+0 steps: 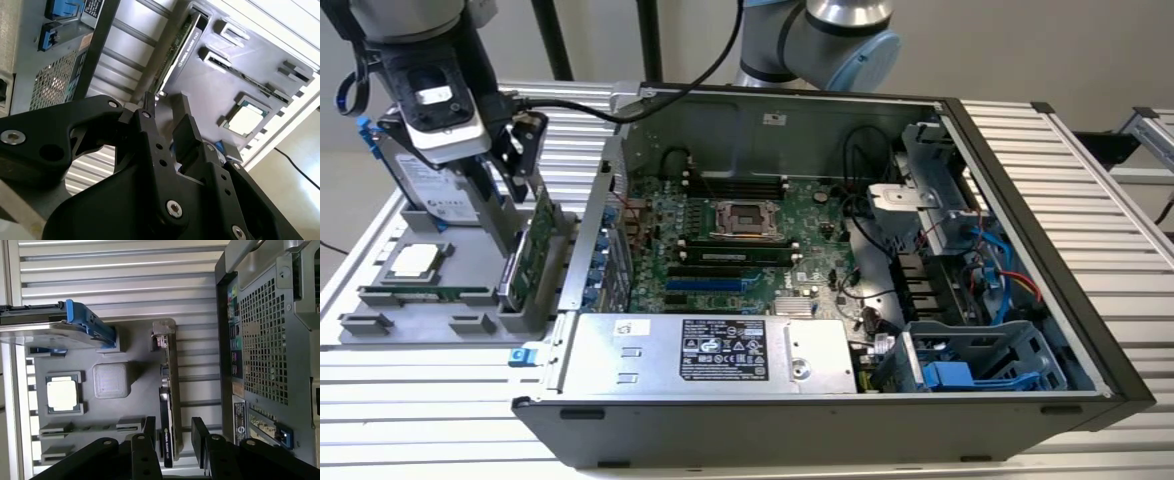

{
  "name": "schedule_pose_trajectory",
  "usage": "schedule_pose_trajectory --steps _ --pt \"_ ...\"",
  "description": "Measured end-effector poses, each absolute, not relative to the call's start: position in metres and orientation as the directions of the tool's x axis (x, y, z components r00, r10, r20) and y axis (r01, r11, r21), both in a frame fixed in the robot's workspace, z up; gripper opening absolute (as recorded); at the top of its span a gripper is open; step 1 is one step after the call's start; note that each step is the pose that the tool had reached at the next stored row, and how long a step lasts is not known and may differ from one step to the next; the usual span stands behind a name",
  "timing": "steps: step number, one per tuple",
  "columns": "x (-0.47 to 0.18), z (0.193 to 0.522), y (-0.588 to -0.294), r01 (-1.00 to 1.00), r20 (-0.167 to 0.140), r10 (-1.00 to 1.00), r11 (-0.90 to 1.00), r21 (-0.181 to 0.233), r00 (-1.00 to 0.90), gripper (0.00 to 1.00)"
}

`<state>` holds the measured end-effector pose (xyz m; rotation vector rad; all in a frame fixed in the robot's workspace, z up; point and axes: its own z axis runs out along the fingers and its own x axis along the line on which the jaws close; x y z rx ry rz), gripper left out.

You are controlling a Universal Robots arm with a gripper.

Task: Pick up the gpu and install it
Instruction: 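Pick up the gpu and move the gpu toward the slot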

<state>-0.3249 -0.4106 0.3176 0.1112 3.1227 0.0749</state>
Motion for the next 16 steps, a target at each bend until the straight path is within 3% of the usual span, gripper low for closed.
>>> schedule_pose_trajectory --steps 16 --pt "-0.3249 0.309 -0.4107 0.071 -0.013 0.072 0.996 0.048 -0.997 1.0"
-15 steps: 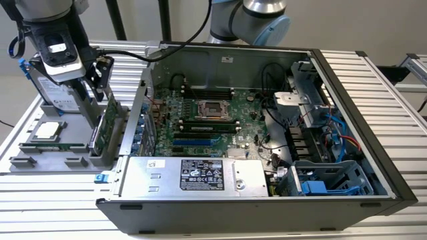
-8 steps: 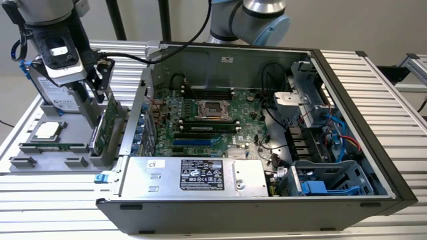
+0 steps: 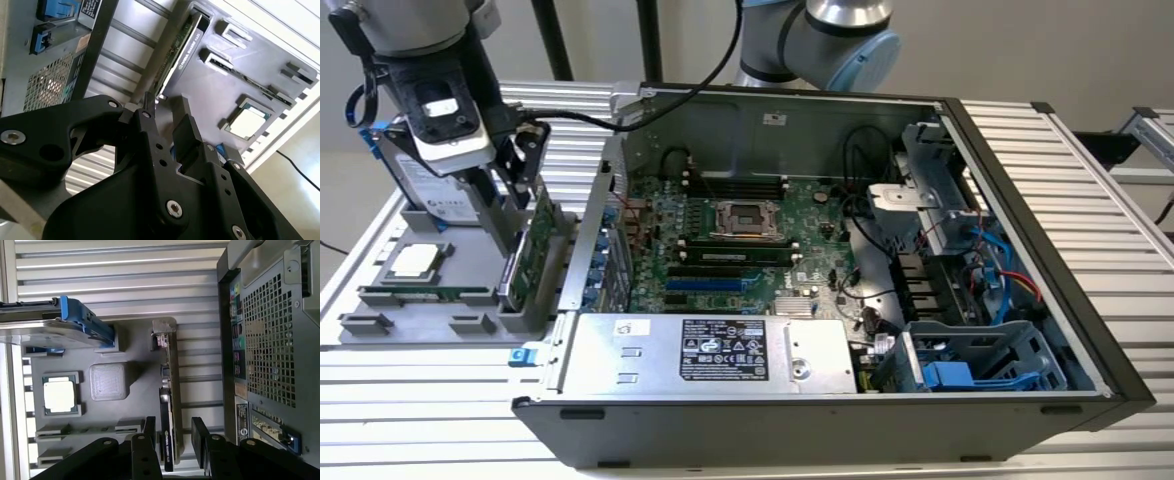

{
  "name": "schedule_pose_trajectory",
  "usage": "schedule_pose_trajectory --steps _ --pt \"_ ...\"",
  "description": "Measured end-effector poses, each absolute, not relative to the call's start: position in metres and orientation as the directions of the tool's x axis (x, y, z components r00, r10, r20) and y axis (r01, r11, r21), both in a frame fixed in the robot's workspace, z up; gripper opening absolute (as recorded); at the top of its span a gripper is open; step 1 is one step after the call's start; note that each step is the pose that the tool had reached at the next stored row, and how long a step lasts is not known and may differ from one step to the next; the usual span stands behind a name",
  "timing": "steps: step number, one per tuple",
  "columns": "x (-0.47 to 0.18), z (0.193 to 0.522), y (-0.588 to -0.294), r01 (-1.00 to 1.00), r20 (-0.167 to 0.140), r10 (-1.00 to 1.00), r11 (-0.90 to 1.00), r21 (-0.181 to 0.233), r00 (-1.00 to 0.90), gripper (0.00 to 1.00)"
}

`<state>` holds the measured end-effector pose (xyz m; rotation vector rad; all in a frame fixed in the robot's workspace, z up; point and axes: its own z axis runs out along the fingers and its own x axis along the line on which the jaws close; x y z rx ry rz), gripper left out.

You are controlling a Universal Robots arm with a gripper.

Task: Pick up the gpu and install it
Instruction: 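Pick up the gpu and move the gpu toward the slot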

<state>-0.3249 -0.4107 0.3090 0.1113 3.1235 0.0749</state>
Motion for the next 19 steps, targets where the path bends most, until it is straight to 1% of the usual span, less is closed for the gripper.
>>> schedule_pose_trajectory --steps 19 --pt "-0.325 0.301 -0.427 0.071 -0.011 0.071 0.996 0.048 -0.997 1.0"
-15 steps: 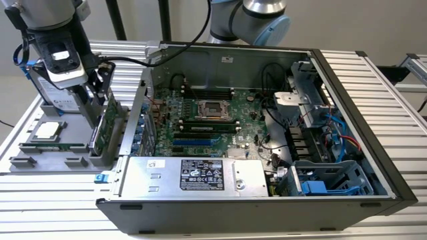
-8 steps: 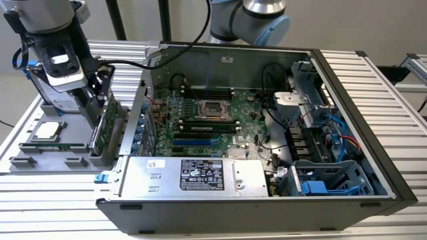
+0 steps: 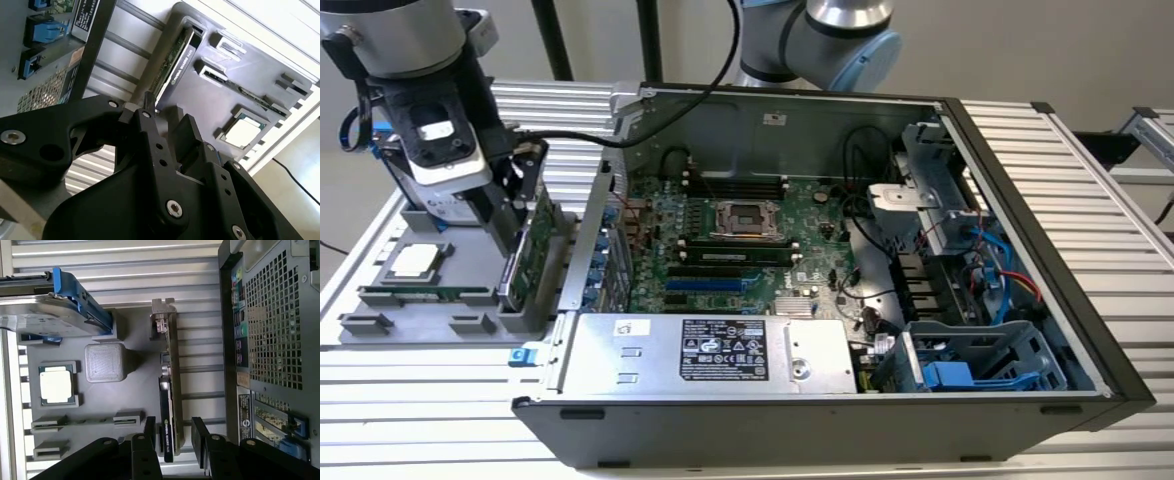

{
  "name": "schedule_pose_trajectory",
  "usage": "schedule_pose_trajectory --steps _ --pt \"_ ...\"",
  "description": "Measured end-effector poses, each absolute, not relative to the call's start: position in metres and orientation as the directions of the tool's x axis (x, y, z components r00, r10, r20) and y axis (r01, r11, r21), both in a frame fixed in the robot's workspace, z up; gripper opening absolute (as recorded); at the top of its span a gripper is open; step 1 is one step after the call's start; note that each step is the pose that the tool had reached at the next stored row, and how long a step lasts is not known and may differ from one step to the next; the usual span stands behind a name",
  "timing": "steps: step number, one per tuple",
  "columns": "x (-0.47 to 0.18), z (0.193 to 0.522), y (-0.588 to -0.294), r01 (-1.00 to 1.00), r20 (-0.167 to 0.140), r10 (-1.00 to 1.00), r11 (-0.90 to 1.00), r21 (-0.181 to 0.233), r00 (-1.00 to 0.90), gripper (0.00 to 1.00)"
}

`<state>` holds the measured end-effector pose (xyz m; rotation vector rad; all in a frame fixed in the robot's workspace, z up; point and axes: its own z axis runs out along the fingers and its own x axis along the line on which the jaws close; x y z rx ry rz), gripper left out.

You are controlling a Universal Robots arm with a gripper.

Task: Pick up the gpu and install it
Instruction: 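Pick up the gpu and move the gpu toward the slot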

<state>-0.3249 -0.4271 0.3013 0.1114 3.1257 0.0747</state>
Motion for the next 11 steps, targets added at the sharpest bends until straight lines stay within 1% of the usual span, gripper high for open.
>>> schedule_pose_trajectory --steps 11 --pt "-0.3262 0.2928 -0.4295 0.071 -0.007 0.071 0.996 0.048 -0.997 1.0"
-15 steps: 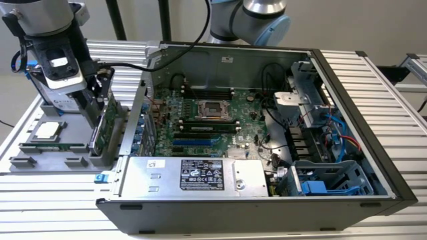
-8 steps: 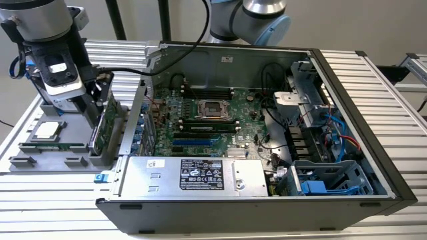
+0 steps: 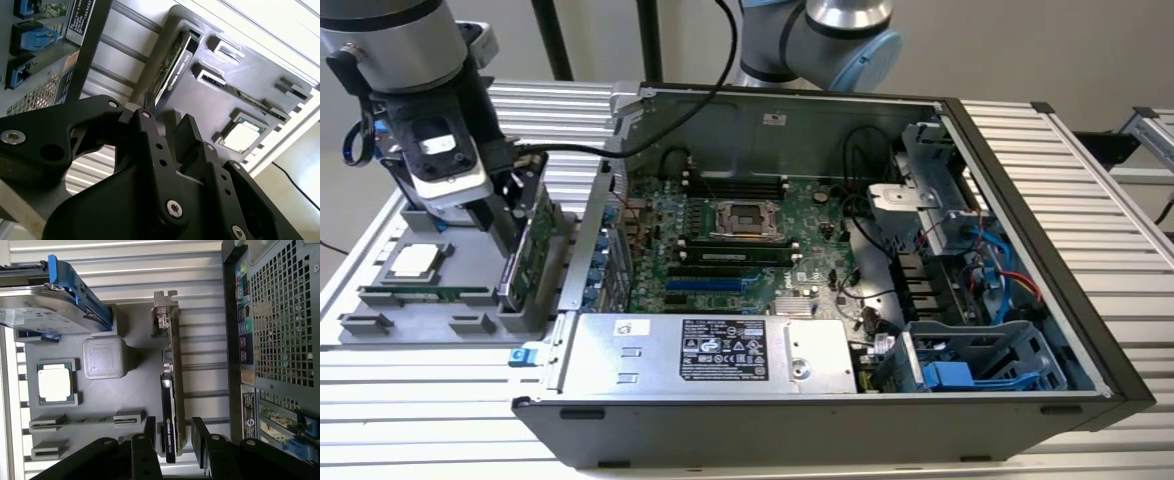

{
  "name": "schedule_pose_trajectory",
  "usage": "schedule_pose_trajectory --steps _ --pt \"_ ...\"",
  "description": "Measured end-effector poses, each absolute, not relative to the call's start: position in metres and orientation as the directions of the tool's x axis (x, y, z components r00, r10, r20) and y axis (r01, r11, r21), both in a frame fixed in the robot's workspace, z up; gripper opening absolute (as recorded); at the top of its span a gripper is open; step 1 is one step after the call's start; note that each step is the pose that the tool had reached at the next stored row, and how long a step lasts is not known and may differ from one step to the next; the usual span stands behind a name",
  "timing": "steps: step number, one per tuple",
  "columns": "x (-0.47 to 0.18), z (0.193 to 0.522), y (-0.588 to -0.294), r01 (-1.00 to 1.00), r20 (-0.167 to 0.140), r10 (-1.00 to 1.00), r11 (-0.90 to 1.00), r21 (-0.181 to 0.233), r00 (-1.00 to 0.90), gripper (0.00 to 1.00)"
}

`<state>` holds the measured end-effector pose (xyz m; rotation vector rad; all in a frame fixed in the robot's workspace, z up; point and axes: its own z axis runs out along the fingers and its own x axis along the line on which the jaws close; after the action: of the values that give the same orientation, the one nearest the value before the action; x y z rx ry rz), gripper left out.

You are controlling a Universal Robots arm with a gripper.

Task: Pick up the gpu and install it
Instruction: 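Pick up the gpu and move the gpu toward the slot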

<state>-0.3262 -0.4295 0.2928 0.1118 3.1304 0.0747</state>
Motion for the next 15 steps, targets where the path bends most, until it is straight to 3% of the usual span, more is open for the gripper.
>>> schedule_pose_trajectory --steps 15 --pt "-0.3266 0.2831 -0.4296 0.071 -0.004 0.071 0.996 0.048 -0.997 1.0"
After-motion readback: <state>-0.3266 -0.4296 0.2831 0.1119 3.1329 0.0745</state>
